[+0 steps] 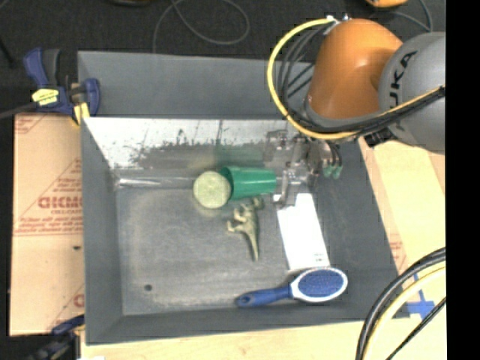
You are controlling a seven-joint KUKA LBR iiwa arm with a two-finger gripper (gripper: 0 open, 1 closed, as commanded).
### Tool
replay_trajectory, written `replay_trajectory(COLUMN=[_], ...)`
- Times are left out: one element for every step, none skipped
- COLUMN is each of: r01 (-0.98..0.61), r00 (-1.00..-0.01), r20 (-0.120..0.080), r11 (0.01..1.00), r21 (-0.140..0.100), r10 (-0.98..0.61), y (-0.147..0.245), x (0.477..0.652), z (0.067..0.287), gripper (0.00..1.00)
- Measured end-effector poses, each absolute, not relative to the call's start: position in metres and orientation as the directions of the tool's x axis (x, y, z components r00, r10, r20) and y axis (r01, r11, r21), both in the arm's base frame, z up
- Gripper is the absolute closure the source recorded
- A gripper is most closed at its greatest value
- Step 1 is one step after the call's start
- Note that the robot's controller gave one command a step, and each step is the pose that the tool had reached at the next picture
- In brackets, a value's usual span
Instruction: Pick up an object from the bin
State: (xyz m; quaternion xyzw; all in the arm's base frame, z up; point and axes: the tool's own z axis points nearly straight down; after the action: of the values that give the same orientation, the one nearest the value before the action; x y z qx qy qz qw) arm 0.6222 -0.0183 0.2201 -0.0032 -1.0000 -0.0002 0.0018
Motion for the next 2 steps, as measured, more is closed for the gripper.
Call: replay_trajectory(r01=[0.006, 0.113], r00=[-1.0, -0.994], r20=[-0.005, -0.007], r11=[1.0, 0.994], r21=[0.0, 0.002], r10=[0.006, 0.113], y=[-0.018, -0.012], x=[0.624, 0.632], z=[0.225, 0.175], gripper=[0.0, 0.0])
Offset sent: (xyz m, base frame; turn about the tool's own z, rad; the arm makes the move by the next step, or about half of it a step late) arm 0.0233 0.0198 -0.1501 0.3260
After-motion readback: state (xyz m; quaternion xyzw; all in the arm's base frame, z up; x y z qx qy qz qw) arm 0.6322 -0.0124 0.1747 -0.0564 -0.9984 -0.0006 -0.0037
